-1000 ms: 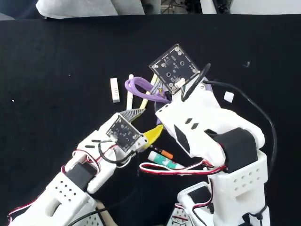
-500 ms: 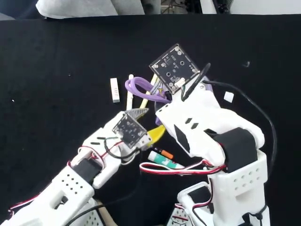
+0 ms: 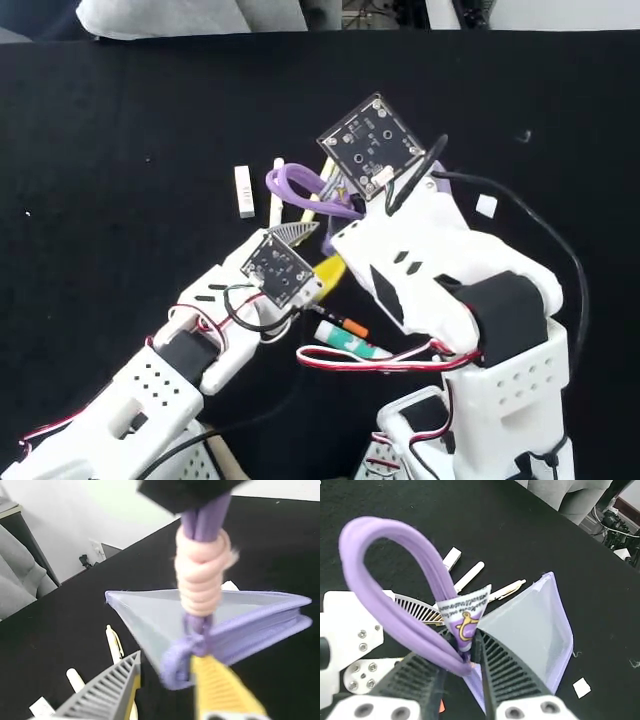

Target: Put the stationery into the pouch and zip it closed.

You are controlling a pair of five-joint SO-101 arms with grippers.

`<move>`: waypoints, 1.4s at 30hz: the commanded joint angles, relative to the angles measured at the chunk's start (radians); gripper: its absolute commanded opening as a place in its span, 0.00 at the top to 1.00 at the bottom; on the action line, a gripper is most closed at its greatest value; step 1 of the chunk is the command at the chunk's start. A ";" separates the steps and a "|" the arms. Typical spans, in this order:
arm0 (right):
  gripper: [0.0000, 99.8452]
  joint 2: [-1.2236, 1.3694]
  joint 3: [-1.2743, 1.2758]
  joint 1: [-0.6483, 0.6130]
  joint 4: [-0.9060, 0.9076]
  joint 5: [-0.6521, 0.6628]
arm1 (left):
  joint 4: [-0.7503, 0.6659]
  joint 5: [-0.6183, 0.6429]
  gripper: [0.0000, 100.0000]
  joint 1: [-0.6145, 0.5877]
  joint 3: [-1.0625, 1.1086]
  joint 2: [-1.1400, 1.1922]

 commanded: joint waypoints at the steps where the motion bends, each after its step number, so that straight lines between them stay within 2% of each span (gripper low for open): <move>1: 0.99 -0.021 -0.016 0.009 0.006 0.006 | -0.018 0.000 0.93 -0.002 -0.068 0.002; 7: 0.99 -0.021 -0.016 0.009 0.006 0.006 | -0.018 0.008 0.88 -0.001 -0.058 0.003; 13: 0.99 -0.021 -0.016 0.011 0.006 0.006 | -0.018 0.000 0.97 0.044 -0.059 0.003; 23: 0.99 -0.028 -0.028 0.020 0.041 0.006 | -0.018 0.005 0.97 0.048 -0.059 0.002; 33: 0.99 -0.028 -0.179 0.160 0.198 0.040 | -0.018 0.006 0.97 0.021 -0.059 0.002; 42: 0.99 -0.028 -0.176 0.221 0.203 0.087 | -0.018 0.008 0.97 -0.004 -0.064 0.000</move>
